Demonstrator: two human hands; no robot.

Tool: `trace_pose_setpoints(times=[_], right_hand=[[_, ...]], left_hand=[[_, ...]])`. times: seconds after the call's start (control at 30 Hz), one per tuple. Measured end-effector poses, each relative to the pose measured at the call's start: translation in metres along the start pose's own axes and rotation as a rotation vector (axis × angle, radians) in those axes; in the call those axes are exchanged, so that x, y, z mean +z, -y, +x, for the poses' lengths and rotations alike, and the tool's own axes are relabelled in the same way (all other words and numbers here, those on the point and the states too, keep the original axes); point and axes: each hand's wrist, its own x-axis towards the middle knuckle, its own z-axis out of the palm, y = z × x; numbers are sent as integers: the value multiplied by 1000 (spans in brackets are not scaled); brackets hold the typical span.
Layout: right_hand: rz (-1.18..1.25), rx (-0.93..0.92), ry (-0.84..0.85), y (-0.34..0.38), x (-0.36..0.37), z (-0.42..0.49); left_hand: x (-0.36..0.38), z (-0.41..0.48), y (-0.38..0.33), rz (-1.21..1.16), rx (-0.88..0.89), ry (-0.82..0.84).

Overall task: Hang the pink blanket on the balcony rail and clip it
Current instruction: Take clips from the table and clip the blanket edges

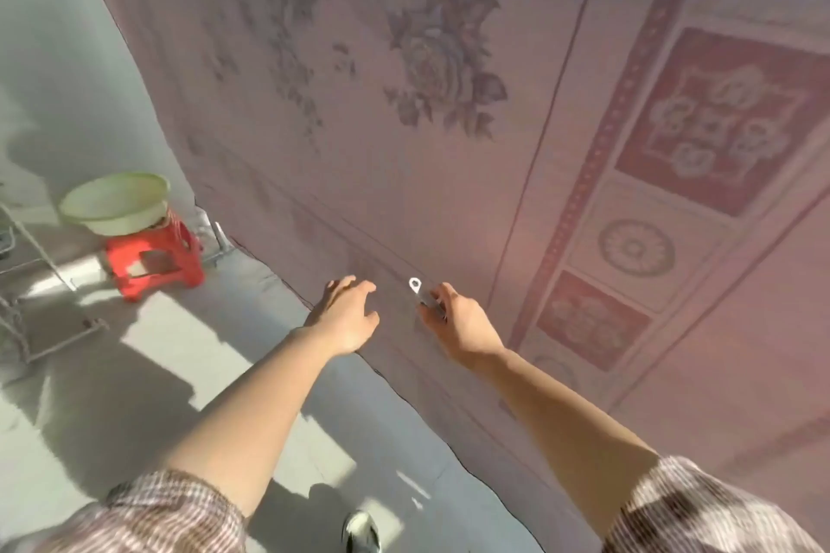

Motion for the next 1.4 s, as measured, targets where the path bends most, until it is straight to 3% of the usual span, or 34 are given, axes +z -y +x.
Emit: trace_pose_setpoints(times=[0.37,0.6,0.77,1.03,1.3,1.4], right_hand=[[-76,-342,31,159,69,292],[30,-438,50,275,138,431],[36,-510,111,375,200,533],[166,-498,114,506,259,670],[419,-379,157,600,308,805],[536,-349,184,628,321,861]], left_hand=[[-152,181,176,-27,-175,-140],[-241,268,300,-220,-352,-314],[-303,338,416,-176,-378,-332],[-396,443,546,-448,-284,-341],[-478,556,625,-978,-284,-377],[-500,602,655,-1007,-215,-356]])
